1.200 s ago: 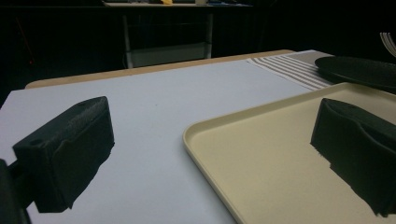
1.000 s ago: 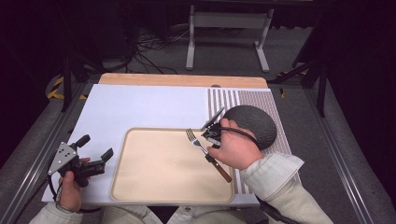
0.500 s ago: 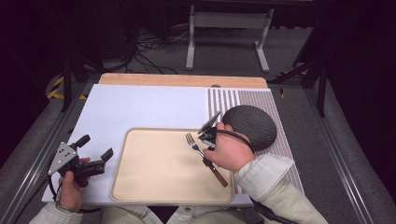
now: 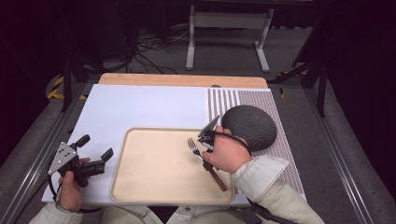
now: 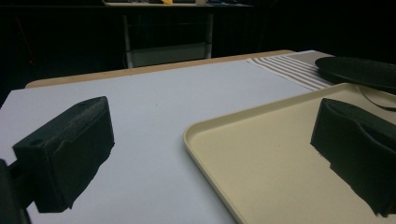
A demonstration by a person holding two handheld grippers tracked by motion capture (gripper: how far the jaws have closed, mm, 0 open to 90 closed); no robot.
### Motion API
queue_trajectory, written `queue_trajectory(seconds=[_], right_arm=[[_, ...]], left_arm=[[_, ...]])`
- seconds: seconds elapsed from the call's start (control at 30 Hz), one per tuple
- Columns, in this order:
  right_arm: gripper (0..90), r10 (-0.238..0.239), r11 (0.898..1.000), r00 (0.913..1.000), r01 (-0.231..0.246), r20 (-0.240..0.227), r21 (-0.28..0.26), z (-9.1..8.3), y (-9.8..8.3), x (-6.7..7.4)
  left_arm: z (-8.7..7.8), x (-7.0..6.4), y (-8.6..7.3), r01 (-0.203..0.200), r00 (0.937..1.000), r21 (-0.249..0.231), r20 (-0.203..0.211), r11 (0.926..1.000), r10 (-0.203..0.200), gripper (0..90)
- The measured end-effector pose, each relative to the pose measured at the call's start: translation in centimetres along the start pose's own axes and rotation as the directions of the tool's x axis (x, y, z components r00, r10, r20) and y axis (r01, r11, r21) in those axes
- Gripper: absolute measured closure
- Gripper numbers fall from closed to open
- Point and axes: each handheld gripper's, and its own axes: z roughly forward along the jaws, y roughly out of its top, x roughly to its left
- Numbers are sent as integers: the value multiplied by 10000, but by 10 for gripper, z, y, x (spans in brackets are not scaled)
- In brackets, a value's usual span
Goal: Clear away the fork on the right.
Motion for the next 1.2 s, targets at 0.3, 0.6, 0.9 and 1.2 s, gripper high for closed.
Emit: queue_trajectory(seconds=[0.3,0.6,0.9,1.2], right_arm=[[775,456,9988,9988,-453,-194,182,7,1,-1],[775,696,9973,9973,-690,-218,266,11,2,-1],[773,815,9959,9964,-804,-250,408,15,3,-1],[649,736,9973,9964,-734,-422,76,14,3,-2]], left_arm=[[0,0,0,-19,10000,-6,1,10000,19,0],[0,0,0,-21,10000,-10,8,10000,21,0],[0,0,0,-23,10000,-4,31,10000,23,0],[0,0,0,-25,10000,-9,20,10000,25,0]])
